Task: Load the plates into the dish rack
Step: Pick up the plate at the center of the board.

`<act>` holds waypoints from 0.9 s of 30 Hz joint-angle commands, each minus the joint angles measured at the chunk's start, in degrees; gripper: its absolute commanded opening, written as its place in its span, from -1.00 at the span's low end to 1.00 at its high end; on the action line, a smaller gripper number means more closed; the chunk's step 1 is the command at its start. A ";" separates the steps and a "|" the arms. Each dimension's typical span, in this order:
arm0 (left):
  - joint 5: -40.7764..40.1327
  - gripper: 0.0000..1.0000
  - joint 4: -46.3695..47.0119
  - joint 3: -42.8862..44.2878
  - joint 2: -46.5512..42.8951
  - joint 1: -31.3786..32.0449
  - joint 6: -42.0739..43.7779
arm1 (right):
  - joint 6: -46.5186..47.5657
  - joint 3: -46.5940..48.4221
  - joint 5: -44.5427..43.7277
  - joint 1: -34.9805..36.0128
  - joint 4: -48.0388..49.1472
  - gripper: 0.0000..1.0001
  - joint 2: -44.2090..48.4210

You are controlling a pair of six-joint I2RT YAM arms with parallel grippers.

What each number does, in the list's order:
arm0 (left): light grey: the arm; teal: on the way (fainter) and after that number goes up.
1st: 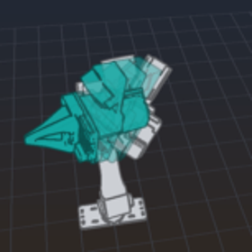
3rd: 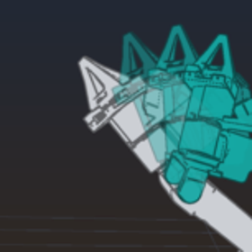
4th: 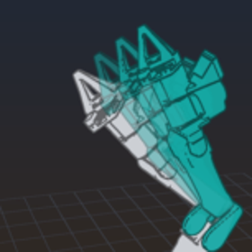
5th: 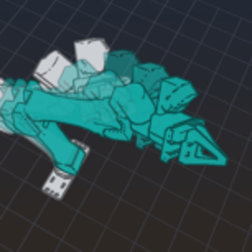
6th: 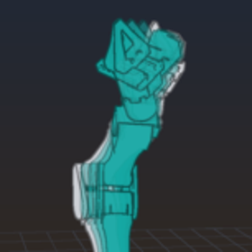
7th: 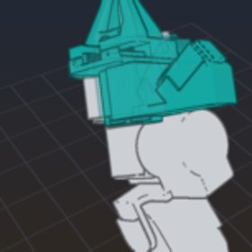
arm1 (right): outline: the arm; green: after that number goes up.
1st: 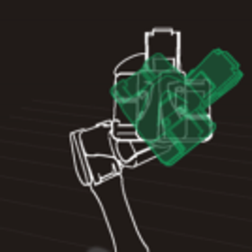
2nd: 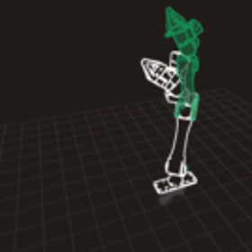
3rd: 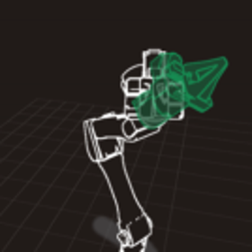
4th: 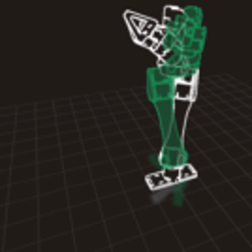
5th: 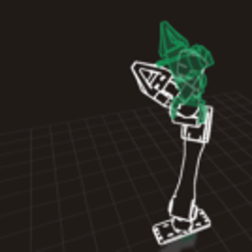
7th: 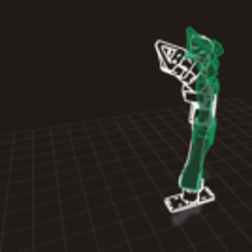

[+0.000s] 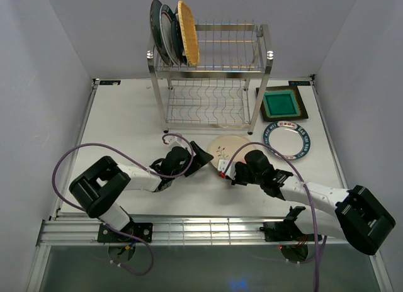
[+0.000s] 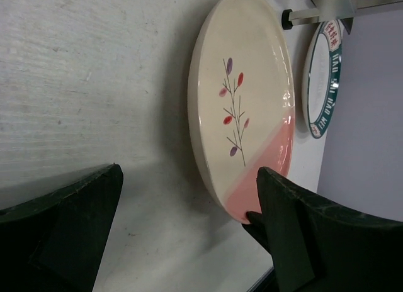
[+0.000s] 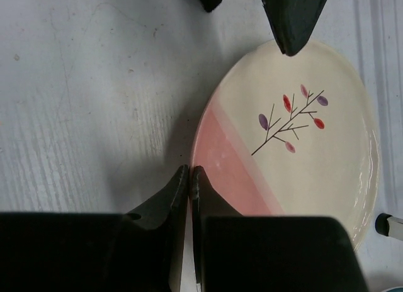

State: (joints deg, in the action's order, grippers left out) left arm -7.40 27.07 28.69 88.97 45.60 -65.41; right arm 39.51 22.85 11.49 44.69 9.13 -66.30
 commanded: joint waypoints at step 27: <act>3.01 0.07 24.52 -3.28 12.37 2.21 -17.91 | 1.71 -1.76 9.61 -0.56 -0.16 -0.84 8.74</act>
State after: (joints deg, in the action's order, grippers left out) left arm -3.25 48.56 26.83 102.87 47.59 -82.41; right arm 39.90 20.73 18.55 44.21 6.09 -58.33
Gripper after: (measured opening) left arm 0.546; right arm 0.083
